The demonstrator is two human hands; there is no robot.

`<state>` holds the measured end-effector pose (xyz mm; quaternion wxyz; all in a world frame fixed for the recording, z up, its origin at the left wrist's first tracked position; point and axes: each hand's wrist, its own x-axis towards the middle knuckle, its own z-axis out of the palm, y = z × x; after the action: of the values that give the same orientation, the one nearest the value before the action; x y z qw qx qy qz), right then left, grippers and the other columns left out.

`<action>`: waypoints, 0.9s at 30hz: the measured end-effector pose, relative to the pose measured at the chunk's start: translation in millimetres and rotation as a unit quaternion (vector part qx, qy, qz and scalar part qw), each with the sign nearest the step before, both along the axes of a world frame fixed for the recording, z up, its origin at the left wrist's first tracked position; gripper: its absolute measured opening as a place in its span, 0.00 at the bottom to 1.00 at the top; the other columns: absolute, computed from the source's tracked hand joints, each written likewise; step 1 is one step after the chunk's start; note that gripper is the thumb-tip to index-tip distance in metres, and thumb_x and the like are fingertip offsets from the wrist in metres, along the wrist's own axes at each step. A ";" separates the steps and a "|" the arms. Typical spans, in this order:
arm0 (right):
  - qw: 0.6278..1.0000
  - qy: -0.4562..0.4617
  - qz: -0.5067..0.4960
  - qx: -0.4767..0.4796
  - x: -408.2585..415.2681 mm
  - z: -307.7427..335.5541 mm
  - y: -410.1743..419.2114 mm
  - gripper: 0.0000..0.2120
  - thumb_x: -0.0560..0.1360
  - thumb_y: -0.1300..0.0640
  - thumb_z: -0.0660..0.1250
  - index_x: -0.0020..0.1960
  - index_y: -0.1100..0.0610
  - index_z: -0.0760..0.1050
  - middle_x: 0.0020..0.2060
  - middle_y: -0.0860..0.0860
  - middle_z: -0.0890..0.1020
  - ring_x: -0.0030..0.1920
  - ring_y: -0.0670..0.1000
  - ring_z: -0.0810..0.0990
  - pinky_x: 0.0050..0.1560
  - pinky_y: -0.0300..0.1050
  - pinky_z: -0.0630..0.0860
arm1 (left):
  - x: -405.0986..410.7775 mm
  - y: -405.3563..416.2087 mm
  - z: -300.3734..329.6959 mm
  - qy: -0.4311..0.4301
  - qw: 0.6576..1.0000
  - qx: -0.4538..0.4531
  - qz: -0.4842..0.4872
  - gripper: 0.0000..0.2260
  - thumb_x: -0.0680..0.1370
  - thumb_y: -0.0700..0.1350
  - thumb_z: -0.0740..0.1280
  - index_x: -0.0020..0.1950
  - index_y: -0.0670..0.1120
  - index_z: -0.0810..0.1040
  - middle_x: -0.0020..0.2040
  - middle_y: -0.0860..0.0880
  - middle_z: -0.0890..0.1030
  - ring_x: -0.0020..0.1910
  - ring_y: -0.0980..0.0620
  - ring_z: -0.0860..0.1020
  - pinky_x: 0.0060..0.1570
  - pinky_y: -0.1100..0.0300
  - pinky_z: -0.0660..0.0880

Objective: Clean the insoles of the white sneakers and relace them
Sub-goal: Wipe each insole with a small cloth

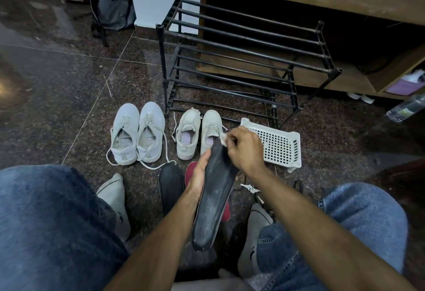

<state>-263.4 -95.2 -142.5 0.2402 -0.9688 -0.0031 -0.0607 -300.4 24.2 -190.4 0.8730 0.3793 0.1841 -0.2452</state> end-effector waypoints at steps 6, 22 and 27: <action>0.991 0.018 0.134 -0.012 -31.8 -4.1 6.6 0.04 0.75 0.61 0.68 0.46 0.56 0.82 0.42 0.49 0.80 0.39 0.50 0.78 0.45 0.50 0.79 | -3.3 -1.4 8.2 -0.019 1.000 -0.001 0.023 0.29 0.84 0.46 0.49 0.35 0.41 0.85 0.33 0.45 0.84 0.33 0.56 0.83 0.33 0.67 0.78; 0.979 0.042 0.192 -0.056 -54.2 -4.3 10.6 0.06 0.78 0.58 0.65 0.48 0.57 0.80 0.42 0.49 0.79 0.38 0.51 0.78 0.45 0.52 0.79 | -4.5 -1.5 17.6 -0.029 0.999 0.023 0.037 0.30 0.84 0.46 0.50 0.29 0.42 0.84 0.30 0.47 0.83 0.31 0.56 0.82 0.29 0.68 0.76; 0.999 0.037 0.012 -0.024 -14.2 4.0 -2.7 0.07 0.78 0.58 0.65 0.50 0.55 0.81 0.46 0.50 0.81 0.41 0.50 0.77 0.45 0.42 0.74 | -5.4 -3.4 11.9 -0.011 1.000 0.023 0.009 0.29 0.84 0.46 0.50 0.37 0.42 0.86 0.39 0.44 0.85 0.37 0.53 0.84 0.39 0.64 0.80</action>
<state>-277.6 -97.8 -138.4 0.2172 -0.9759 -0.0069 -0.0216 -305.7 20.9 -178.6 0.8681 0.4001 0.1837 -0.2293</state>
